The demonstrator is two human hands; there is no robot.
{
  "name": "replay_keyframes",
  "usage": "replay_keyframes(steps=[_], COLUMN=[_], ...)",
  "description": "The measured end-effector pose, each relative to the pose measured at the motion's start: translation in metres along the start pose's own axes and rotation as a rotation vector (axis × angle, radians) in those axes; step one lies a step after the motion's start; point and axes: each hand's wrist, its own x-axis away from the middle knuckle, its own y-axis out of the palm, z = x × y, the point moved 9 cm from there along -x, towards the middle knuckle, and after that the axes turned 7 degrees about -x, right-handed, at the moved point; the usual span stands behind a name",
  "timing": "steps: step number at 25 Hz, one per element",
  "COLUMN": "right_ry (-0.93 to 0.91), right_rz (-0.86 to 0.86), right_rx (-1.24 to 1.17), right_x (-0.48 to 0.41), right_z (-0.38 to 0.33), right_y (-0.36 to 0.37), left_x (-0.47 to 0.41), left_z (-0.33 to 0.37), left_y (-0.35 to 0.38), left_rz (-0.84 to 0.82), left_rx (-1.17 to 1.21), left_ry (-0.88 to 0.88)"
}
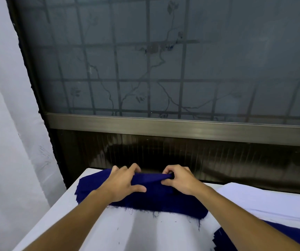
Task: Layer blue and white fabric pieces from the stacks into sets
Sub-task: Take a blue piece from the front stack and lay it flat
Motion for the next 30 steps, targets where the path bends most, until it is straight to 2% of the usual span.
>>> replay_keyframes(steps=[2, 5, 8, 14, 19, 24, 30], right_ry=[0.035, 0.090, 0.098, 0.129, 0.102, 0.131, 0.128], right_rz=[-0.031, -0.057, 0.003, 0.125, 0.279, 0.459, 0.522], right_rx=[0.027, -0.030, -0.172, -0.451, -0.701, -0.664, -0.504], right_x=[0.005, 0.018, 0.036, 0.082, 0.137, 0.207, 0.293], right_z=[0.011, 0.027, 0.033, 0.036, 0.034, 0.043, 0.058], right_y=[-0.014, -0.039, -0.064, -0.104, -0.133, -0.137, -0.121], left_x=[0.003, 0.013, 0.030, 0.059, 0.085, 0.120, 0.175], left_z=[-0.012, -0.035, -0.055, -0.059, -0.032, -0.001, 0.035], left_y=[-0.009, -0.027, -0.044, -0.084, -0.105, -0.091, -0.044], left_rz=[0.027, 0.076, 0.104, 0.318, 0.423, 0.474, 0.536], left_rx=[-0.093, -0.056, 0.153, 0.575, 0.675, 0.890, 0.841], left_ry=[-0.001, -0.068, -0.152, -0.253, -0.277, -0.333, -0.359])
